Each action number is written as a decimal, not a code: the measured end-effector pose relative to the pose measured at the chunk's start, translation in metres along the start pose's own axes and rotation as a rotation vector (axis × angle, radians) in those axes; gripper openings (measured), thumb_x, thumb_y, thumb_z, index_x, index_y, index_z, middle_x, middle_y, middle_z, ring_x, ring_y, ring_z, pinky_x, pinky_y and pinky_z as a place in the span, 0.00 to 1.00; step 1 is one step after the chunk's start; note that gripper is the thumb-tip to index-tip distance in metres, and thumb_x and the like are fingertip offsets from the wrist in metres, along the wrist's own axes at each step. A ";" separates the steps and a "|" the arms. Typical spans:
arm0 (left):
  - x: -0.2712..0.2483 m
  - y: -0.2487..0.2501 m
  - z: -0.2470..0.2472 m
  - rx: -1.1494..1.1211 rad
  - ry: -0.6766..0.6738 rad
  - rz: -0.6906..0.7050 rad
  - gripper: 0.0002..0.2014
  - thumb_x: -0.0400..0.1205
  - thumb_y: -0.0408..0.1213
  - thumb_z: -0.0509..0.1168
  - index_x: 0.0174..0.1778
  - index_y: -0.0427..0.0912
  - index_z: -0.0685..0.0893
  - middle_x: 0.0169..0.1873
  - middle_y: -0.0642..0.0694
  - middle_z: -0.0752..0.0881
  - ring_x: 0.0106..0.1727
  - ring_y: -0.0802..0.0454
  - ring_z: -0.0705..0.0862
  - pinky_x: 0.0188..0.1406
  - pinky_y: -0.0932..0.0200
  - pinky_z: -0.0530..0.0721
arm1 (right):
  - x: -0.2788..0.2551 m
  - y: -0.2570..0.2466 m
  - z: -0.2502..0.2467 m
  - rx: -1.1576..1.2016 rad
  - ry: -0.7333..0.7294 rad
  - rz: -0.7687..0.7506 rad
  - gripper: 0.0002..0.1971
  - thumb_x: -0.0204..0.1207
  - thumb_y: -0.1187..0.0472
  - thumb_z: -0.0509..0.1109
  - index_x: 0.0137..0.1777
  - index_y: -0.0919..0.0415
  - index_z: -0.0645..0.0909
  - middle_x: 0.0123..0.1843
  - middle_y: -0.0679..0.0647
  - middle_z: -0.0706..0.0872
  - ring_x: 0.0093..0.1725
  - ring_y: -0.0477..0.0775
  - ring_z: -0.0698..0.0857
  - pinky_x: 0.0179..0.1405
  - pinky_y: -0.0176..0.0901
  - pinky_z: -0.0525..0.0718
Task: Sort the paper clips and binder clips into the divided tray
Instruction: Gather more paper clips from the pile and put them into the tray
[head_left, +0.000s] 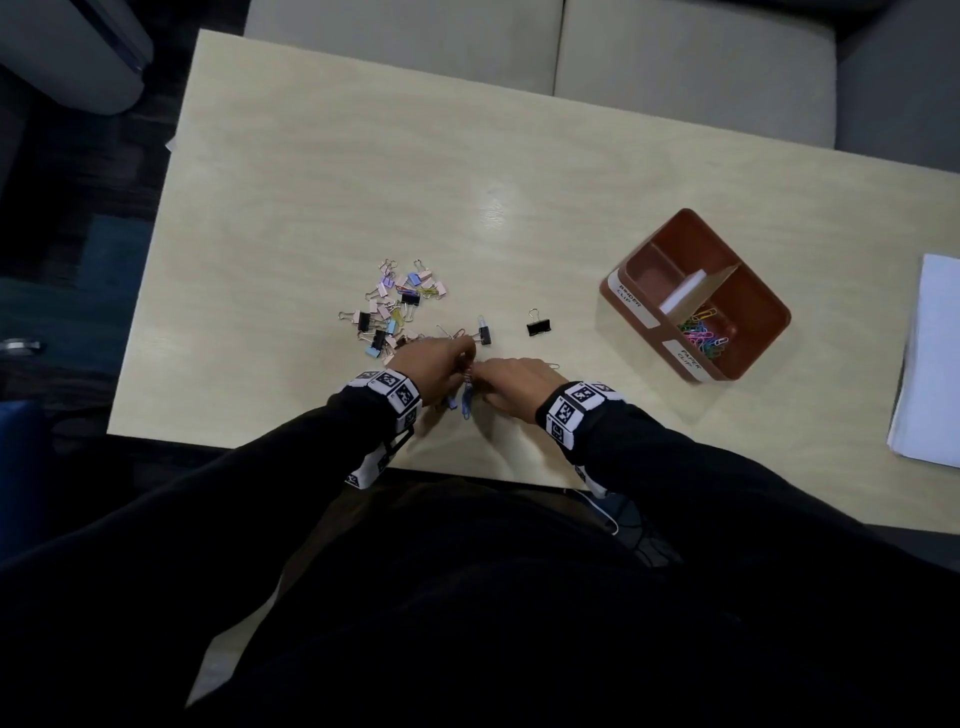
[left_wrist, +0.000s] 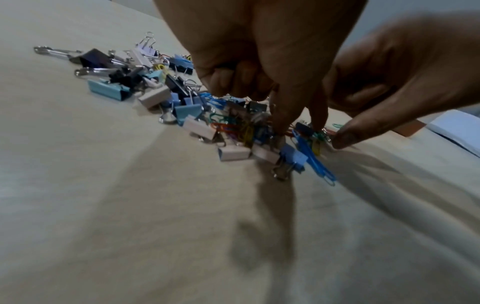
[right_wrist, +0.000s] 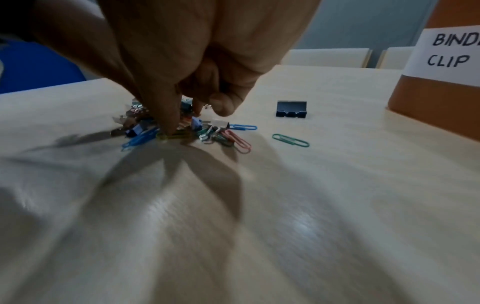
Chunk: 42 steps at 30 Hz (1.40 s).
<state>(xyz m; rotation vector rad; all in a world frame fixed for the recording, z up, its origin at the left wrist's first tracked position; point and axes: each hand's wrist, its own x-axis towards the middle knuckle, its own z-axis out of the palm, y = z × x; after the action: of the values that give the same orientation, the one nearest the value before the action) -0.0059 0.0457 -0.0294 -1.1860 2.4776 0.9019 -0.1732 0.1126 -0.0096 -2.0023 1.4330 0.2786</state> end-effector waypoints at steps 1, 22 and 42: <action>0.001 0.001 0.000 0.009 0.006 -0.005 0.10 0.80 0.42 0.65 0.56 0.48 0.78 0.50 0.43 0.87 0.49 0.40 0.85 0.44 0.53 0.81 | 0.000 -0.001 0.001 -0.025 0.004 -0.018 0.14 0.82 0.60 0.61 0.66 0.57 0.76 0.62 0.57 0.83 0.56 0.63 0.84 0.44 0.48 0.74; 0.000 0.010 -0.006 -0.153 0.003 -0.164 0.04 0.81 0.41 0.63 0.44 0.45 0.77 0.39 0.43 0.88 0.42 0.41 0.86 0.43 0.49 0.86 | -0.015 0.001 -0.011 0.237 0.142 0.190 0.06 0.85 0.55 0.53 0.52 0.56 0.67 0.41 0.56 0.84 0.38 0.66 0.82 0.39 0.55 0.78; 0.068 0.191 -0.061 -0.409 0.055 0.179 0.06 0.86 0.40 0.59 0.49 0.42 0.71 0.36 0.45 0.80 0.40 0.40 0.79 0.37 0.55 0.71 | -0.121 0.104 -0.070 0.591 0.821 0.646 0.08 0.85 0.64 0.58 0.54 0.65 0.79 0.49 0.58 0.87 0.48 0.58 0.85 0.42 0.46 0.76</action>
<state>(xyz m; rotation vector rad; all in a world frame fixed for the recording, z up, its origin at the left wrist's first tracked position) -0.1943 0.0562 0.0678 -1.1227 2.5495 1.5005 -0.3271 0.1426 0.0671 -1.1359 2.2984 -0.7135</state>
